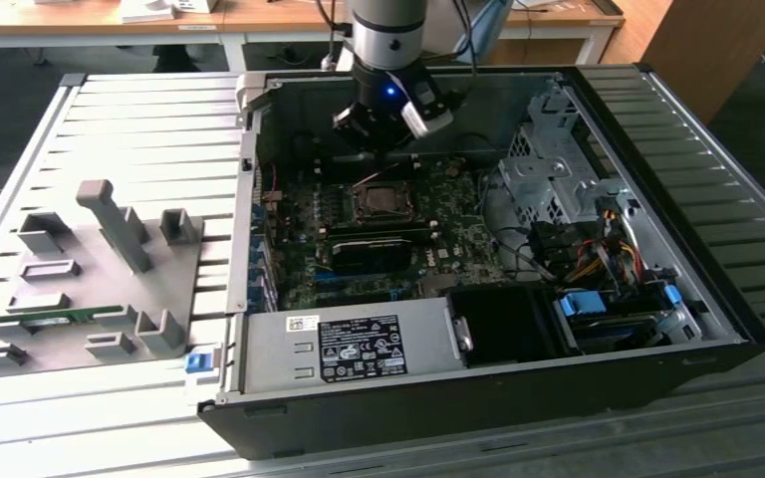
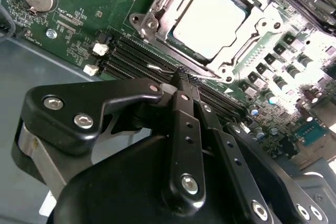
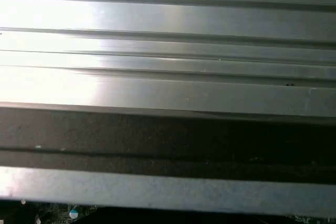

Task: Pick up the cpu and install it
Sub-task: 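Install the first cpu locking lever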

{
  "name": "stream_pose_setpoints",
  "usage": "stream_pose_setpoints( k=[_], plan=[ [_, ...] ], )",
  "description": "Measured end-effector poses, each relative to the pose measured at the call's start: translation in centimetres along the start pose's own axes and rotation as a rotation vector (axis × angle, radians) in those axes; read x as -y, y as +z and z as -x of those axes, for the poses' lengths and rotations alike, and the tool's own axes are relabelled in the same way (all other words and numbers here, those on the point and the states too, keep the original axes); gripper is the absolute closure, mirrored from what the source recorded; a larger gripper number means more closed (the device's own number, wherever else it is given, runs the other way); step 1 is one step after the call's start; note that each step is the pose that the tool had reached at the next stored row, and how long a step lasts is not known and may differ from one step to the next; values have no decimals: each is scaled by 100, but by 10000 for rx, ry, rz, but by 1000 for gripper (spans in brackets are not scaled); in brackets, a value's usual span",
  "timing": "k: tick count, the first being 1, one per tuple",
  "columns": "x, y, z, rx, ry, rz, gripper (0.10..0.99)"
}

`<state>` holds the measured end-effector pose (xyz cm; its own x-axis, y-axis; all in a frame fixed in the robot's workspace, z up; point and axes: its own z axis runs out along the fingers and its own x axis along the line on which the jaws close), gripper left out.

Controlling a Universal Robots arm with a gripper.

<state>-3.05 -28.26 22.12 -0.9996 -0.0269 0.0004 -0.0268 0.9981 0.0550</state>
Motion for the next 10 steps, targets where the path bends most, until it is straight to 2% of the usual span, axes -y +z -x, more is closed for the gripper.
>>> stream_pose_setpoints(
  k=[10],
  plan=[
    [1,29,78,3,56,1,980]
  ],
)
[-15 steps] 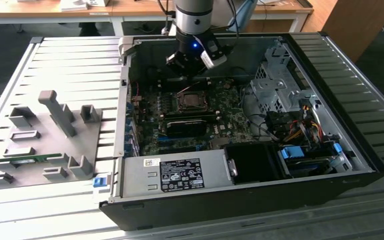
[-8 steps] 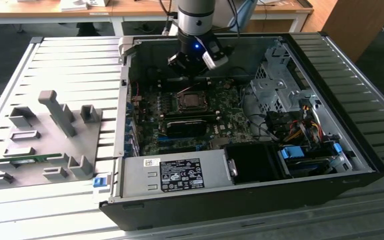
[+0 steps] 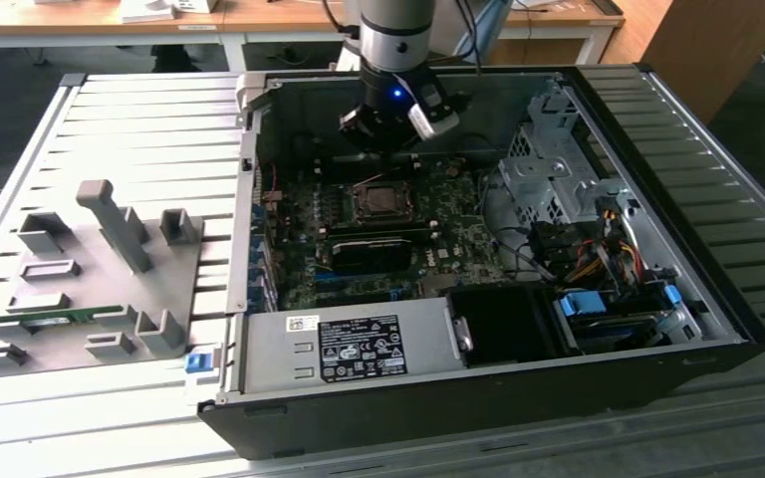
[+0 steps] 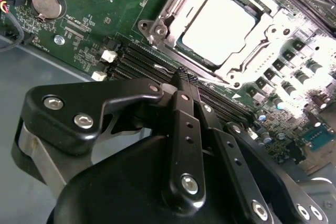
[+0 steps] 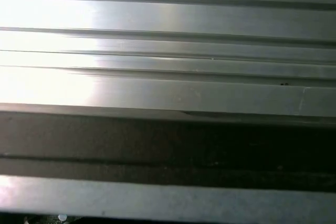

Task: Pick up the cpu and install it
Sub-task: 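Install the first cpu locking lever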

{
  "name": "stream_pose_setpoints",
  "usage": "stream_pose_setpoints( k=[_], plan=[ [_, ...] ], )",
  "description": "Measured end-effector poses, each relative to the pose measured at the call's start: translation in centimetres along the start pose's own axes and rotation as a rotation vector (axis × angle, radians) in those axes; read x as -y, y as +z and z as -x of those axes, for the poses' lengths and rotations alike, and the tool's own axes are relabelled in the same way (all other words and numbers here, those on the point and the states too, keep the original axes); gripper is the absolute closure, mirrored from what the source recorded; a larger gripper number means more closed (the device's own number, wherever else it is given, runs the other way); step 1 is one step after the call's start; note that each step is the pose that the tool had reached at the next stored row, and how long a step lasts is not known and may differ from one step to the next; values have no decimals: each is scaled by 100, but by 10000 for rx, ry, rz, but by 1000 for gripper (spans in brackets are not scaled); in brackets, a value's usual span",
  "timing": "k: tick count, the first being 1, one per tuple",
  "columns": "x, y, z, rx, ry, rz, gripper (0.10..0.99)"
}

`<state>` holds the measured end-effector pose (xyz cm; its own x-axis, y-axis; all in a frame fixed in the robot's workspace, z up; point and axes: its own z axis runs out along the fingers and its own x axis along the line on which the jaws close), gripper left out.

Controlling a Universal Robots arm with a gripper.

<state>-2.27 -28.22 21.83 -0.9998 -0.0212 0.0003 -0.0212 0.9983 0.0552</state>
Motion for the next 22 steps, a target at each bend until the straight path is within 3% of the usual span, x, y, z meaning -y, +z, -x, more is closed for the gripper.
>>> stream_pose_setpoints(
  k=[11,22],
  plan=[
    [5,52,67,3,72,-1,980],
    [10,143,76,4,73,-1,980]
  ],
)
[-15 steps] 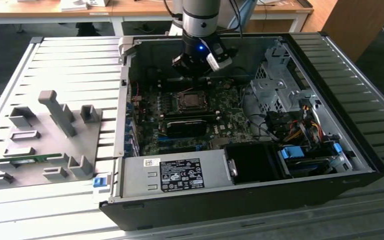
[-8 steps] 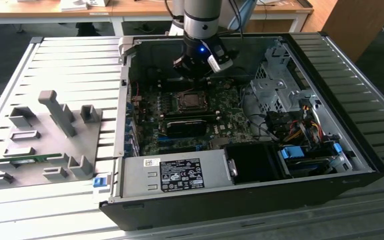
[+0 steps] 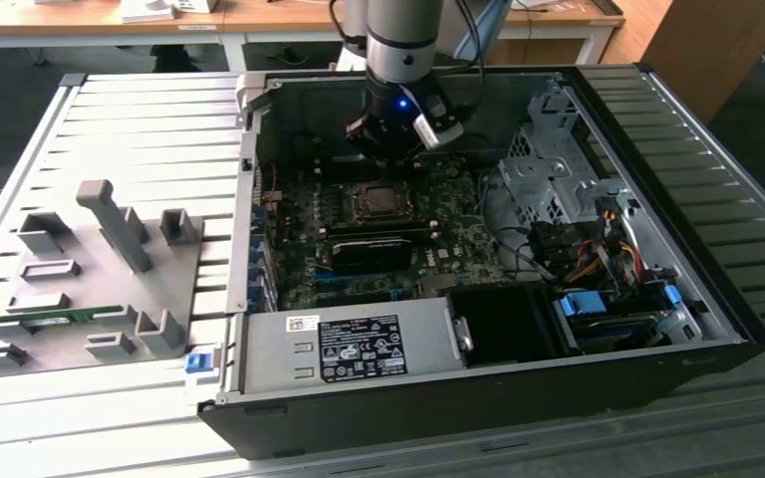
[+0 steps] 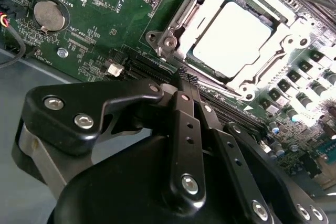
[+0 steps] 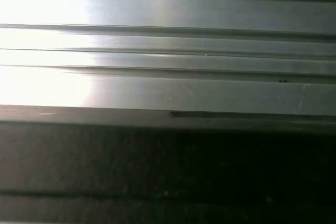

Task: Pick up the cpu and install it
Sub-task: 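Install the first cpu locking lever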

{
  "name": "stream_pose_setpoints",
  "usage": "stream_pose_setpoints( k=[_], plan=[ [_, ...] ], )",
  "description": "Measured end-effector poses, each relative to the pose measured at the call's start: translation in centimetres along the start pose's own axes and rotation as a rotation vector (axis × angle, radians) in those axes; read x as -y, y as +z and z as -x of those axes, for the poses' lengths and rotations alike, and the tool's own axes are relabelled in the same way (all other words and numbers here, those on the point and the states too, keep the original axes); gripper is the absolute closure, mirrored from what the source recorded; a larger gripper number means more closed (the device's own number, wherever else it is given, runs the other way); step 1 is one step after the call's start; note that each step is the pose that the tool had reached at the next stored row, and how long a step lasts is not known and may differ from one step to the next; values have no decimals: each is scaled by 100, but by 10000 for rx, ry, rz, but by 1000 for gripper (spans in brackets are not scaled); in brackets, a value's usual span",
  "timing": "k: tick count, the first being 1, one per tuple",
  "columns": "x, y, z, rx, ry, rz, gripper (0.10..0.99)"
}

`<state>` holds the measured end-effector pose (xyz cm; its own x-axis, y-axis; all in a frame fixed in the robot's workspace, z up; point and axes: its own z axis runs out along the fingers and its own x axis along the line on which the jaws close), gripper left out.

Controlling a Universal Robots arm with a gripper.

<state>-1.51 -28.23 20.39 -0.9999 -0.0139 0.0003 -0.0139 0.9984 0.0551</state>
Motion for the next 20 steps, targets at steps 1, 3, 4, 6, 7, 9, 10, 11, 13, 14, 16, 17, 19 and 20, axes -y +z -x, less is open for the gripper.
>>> stream_pose_setpoints(
  k=[1,3,4,6,7,9,10,11,13,14,16,17,19,20],
  plan=[
    [0,9,1,0,-1,0,980],
    [1,24,6,-1,-2,-1,980],
    [2,30,7,0,-1,0,980],
    [3,38,7,-1,1,-1,980],
    [3,39,7,-2,0,-2,980],
    [3,39,7,-2,-1,-2,980],
    [2,40,7,-1,-1,-1,980],
    [3,37,7,0,-1,0,980],
    [2,27,7,-1,-1,2,980],
    [2,21,7,-2,0,0,980],
    [2,12,7,-2,-1,2,980],
    [2,12,8,-1,-1,3,980],
    [4,11,7,-2,0,0,980],
    [4,14,7,-2,-1,1,980]
  ],
)
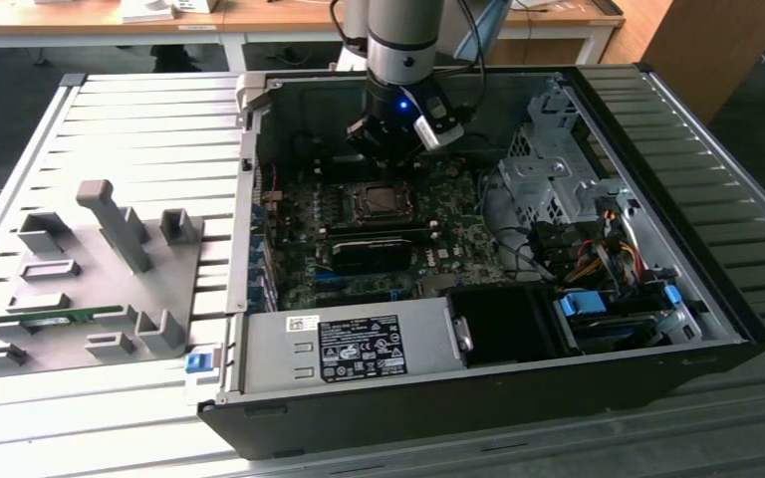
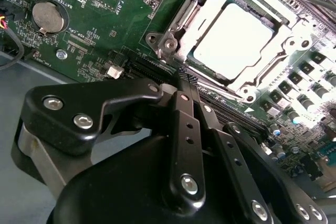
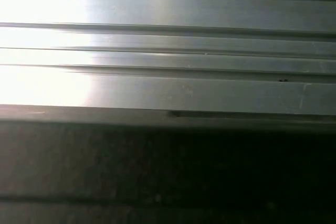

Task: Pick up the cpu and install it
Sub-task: 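Install the first cpu locking lever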

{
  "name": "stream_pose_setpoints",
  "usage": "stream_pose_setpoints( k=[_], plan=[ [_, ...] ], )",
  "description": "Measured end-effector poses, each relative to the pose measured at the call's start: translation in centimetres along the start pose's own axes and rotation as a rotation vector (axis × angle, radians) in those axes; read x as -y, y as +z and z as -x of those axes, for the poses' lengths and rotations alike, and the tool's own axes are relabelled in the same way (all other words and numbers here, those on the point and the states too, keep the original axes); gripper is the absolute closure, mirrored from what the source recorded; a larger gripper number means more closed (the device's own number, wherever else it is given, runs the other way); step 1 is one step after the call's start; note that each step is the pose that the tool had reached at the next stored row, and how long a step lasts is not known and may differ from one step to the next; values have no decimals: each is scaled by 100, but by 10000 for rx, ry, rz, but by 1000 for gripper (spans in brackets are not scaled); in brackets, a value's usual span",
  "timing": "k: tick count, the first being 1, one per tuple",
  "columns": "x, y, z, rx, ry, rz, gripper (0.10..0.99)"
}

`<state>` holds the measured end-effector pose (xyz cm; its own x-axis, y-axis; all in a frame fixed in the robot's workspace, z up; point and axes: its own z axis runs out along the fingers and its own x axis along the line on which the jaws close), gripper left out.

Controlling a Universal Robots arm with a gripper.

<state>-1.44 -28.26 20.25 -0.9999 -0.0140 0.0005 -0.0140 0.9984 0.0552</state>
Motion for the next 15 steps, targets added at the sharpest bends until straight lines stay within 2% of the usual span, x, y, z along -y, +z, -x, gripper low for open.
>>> stream_pose_setpoints(
  k=[8,15],
  plan=[
    [4,57,0,-6,0,-4,980],
    [1,24,1,-4,0,-1,980]
  ],
)
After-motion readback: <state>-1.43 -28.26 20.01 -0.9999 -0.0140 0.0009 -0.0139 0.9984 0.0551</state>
